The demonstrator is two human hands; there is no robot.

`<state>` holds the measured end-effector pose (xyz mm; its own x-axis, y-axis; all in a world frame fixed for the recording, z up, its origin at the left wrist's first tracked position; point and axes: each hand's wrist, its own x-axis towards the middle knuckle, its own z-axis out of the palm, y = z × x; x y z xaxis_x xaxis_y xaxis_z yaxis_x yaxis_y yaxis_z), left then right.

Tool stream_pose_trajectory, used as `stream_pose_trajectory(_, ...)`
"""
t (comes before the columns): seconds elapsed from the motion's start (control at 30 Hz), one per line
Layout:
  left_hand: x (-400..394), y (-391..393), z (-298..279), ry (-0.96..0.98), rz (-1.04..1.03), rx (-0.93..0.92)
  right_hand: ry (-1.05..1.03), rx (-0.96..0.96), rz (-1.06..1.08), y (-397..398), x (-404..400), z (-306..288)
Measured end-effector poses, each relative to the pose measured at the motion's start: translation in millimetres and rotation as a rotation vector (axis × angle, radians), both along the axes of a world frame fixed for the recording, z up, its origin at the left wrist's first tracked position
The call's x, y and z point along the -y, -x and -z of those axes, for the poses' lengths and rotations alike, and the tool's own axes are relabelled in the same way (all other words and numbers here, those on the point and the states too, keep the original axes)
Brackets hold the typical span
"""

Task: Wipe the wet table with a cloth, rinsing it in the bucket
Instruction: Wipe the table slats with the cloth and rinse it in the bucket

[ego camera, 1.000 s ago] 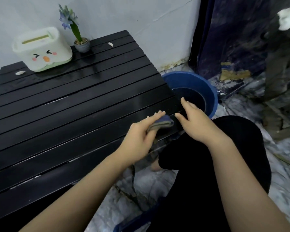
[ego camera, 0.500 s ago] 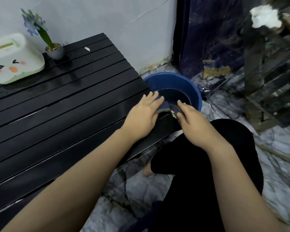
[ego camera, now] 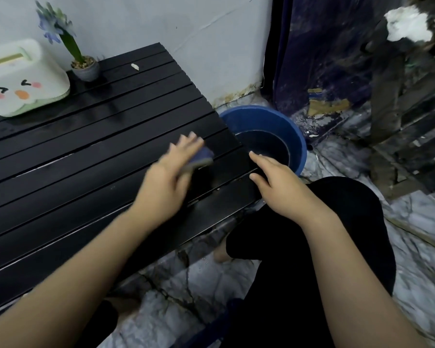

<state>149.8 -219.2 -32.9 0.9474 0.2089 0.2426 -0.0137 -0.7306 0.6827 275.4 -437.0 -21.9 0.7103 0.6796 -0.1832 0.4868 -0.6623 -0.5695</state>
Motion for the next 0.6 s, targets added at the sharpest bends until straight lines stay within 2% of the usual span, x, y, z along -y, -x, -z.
stream_pose_trajectory(0.07,-23,-26,5,-0.079,-0.217,-0.079,0.011,-0.001,-0.001,1,0,-1)
stream_pose_trajectory(0.13,-26,-42,16,-0.169,-0.305,-0.176,0.018,-0.004,0.001,1,0,-1)
stream_pose_trajectory(0.2,-10,-46,22,-0.27,-0.205,-0.163,0.021,-0.01,0.005,1,0,-1)
stream_pose_trajectory(0.3,25,-26,22,-0.335,0.16,-0.088,0.014,0.003,0.007,-1,-1,0)
stream_pose_trajectory(0.43,59,16,11,-0.305,0.523,-0.093,-0.001,0.017,0.011,-2,-1,3)
stream_pose_trajectory(0.5,59,22,7,-0.173,0.549,-0.109,-0.01,0.012,0.014,-2,-1,3)
stream_pose_trajectory(0.57,50,12,5,-0.042,0.403,-0.102,-0.011,0.001,0.015,-2,0,3)
stream_pose_trajectory(0.6,45,4,7,-0.037,0.284,-0.084,-0.009,0.0,0.011,-3,0,3)
